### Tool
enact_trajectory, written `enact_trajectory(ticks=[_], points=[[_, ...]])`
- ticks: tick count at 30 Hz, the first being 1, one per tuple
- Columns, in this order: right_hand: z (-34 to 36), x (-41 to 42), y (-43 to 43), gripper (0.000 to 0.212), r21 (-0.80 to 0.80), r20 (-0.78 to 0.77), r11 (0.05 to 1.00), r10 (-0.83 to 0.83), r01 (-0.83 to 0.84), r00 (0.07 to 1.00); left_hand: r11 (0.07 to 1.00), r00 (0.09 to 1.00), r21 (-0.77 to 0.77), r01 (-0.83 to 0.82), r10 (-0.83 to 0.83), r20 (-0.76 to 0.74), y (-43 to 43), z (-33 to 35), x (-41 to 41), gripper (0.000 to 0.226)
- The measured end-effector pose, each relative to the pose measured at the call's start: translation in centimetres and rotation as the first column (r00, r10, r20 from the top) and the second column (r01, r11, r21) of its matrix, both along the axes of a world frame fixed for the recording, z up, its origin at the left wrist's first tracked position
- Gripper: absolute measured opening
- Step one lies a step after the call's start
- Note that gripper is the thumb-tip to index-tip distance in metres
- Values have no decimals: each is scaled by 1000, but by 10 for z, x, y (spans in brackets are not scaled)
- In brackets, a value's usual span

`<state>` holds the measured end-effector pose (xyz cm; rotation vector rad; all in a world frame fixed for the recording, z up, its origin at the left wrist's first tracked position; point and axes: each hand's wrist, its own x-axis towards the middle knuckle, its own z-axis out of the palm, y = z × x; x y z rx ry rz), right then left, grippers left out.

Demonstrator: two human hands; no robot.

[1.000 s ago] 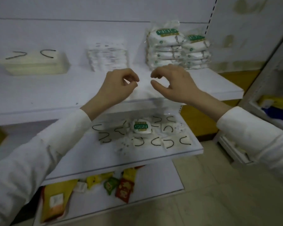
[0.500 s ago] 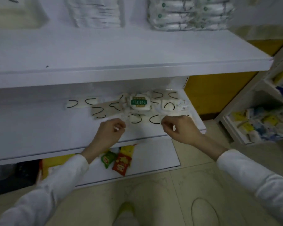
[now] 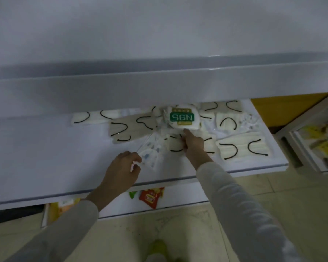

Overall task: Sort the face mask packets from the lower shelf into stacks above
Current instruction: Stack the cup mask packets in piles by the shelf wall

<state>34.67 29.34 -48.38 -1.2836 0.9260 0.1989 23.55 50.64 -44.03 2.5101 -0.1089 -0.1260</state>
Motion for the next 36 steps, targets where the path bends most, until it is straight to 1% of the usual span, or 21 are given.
enact_trajectory(ticks=[2, 4, 8, 10, 12, 14, 15, 16, 17, 18, 19, 20, 21, 22, 23, 25, 28, 29, 31, 33, 36], points=[[-2, 8, 7, 14, 71, 44, 991, -118, 115, 992, 998, 999, 57, 29, -30, 13, 0, -3, 12, 17], [3, 13, 11, 19, 104, 78, 978, -188, 179, 979, 997, 999, 73, 41, -42, 14, -4, -3, 24, 17], [16, 17, 5, 22, 52, 163, 981, -192, 186, 968, 1000, 999, 15, -2, 2, 36, -12, -2, 40, 16], [31, 16, -9, 23, 11, 225, 992, -127, 128, 966, 1000, 999, -5, -5, 5, 54, -17, -1, 44, 16], [43, 17, -30, 21, 39, 270, 997, -73, 65, 960, 1000, 998, -26, -16, 18, 63, -24, 2, 46, 17], [61, 12, -49, 4, 58, 276, 997, 36, -54, 961, 998, 998, -54, -17, 20, 62, -32, 6, 45, 19], [68, 9, -59, 9, 72, 275, 992, 83, -106, 958, 998, 998, -64, -8, 13, 67, -37, 8, 43, 22], [79, 3, -66, 5, 74, 295, 981, 150, -179, 944, 997, 997, -74, 2, 4, 77, -42, 11, 42, 25], [92, -4, -71, 12, 58, 309, 971, 204, -232, 929, 996, 996, -86, 10, -3, 84, -46, 15, 41, 31], [101, -10, -78, 31, 36, 328, 948, 289, -317, 899, 994, 997, -104, 18, -10, 77, -49, 19, 41, 40], [109, -16, -84, 41, 39, 346, 921, 351, -387, 870, 990, 998, -142, 26, -18, 64, -53, 26, 40, 51], [117, -21, -90, 41, 31, 354, 901, 396, -434, 847, 977, 999, -212, 26, -19, 35, -57, 34, 40, 62], [125, -26, -95, 32, 41, 349, 878, 435, -477, 830, 949, 1000, -314, 7, -12, -14, -61, 46, 39, 72], [133, -31, -99, 14, 76, 356, 836, 487, -544, 798, 909, 996, -416, -27, -11, -89, -66, 58, 38, 80], [141, -35, -102, 10, 118, 339, 806, 517, -581, 786, 871, 986, -489, -53, -33, -165, -70, 72, 36, 86], [151, -40, -106, 36, 143, 310, 771, 560, -620, 768, 815, 938, -578, -37, -172, -302, -78, 93, 32, 76], [177, -55, -108, 32, 168, 347, 756, 555, -633, 756, 656, 827, -750, -81, -376, -418, -86, 117, 15, 56], [184, -61, -109, 33, 179, 348, 755, 550, -630, 759, 619, 824, -779, -103, -385, -415, -89, 121, 7, 53], [195, -76, -111, 51, 178, 364, 768, 530, -616, 766, 578, 857, -804, -142, -334, -392, -96, 130, -14, 42], [200, -94, -119, 64, 265, 417, 789, 425, -555, 803, 579, 888, -802, -150, -278, -367, -105, 139, -33, 31], [209, -135, -131, 68, 427, 507, 757, 253, -495, 824, 593, 911, -796, -119, -254, -325, -115, 161, -49, 30]])
